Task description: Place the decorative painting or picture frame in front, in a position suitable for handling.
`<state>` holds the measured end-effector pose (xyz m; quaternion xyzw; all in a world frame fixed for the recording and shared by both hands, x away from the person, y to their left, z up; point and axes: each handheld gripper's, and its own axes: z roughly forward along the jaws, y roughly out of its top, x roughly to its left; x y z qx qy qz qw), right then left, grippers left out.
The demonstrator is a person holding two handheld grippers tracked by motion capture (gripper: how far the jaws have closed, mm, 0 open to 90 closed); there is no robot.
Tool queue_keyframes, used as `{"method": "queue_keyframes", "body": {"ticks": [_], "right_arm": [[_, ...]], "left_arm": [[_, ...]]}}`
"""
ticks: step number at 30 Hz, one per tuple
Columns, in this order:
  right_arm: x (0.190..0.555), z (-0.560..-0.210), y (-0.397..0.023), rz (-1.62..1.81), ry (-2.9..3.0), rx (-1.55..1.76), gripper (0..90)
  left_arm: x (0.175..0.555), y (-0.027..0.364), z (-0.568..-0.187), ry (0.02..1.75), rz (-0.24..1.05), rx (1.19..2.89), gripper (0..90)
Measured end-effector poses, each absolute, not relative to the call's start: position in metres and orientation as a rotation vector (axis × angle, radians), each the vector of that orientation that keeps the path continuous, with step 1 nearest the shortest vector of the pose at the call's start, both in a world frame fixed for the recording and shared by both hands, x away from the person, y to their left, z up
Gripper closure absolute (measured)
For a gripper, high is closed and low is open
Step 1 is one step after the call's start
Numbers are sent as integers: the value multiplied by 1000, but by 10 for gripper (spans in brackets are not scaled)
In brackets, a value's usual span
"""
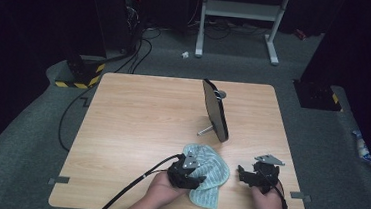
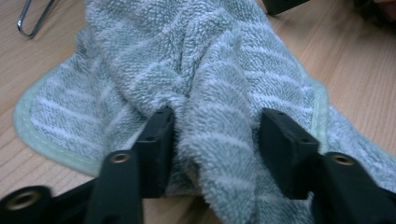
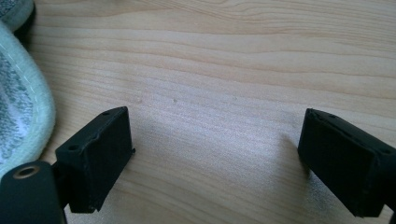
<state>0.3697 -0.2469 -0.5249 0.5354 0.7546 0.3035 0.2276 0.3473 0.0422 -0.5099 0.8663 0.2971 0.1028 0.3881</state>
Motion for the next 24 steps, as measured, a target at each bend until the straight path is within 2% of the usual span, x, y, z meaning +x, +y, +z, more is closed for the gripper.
{"method": "queue_keyframes", "body": {"ticks": [3,10,24], "right_arm": [[370,-525,-247,836,2078,1474,98],[370,-525,-247,837,2083,1471,98],[369,-525,-247,839,2086,1467,98]], "left_arm": [[346,42,-510,741,273,2214,611],[341,42,-511,698,291,2201,740],[337,63,-491,714,327,2053,761]]}}
